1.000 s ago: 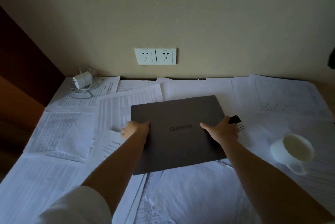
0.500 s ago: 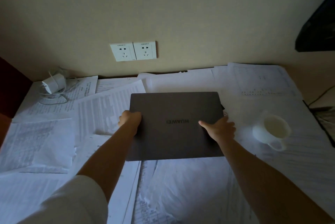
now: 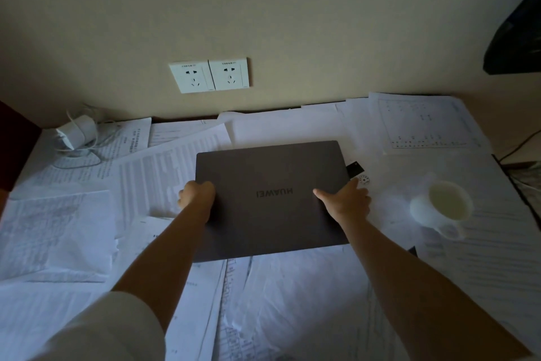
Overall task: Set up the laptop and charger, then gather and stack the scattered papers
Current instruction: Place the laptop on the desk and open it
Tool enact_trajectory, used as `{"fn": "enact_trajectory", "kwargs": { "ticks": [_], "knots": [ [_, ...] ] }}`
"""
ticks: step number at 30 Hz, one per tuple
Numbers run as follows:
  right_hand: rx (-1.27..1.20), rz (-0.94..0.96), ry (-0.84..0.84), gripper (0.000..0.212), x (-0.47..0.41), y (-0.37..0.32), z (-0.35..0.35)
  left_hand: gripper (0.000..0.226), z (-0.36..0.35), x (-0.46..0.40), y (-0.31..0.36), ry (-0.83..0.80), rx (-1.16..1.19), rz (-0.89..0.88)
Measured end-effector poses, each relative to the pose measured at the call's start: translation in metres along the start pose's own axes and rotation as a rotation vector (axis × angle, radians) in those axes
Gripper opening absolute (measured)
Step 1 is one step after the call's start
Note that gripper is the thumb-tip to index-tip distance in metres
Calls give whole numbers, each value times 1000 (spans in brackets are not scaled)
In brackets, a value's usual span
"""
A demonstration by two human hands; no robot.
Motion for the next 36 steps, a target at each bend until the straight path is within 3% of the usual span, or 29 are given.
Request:
{"fn": "enact_trajectory", "kwargs": {
  "ticks": [8,14,20,31,36],
  "knots": [
    [106,61,-12,102,9,-14,-7,45,6,23,13,4,-190,-87],
    [122,108,-12,99,18,-12,-7,44,6,24,6,-63,-90,-172],
    [-47,89,-92,90,9,-7,1,46,24,36,13,-71,113,-180],
    [-76,-5,-65,93,20,-5,-12,36,23,49,6,-99,125,-209],
    [-66,39,-49,86,26,-6,-16,48,27,51,2,-62,77,-256]
  ]
}}
Point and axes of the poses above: each hand's wrist, its own x-axis away from the middle knuckle, its own z-axis out of the back of the hand, y = z × x, the point moved 9 cm from there along -x, towards the middle knuckle, and after that the axes turned 3 degrees about x, right-handed, at the moved point
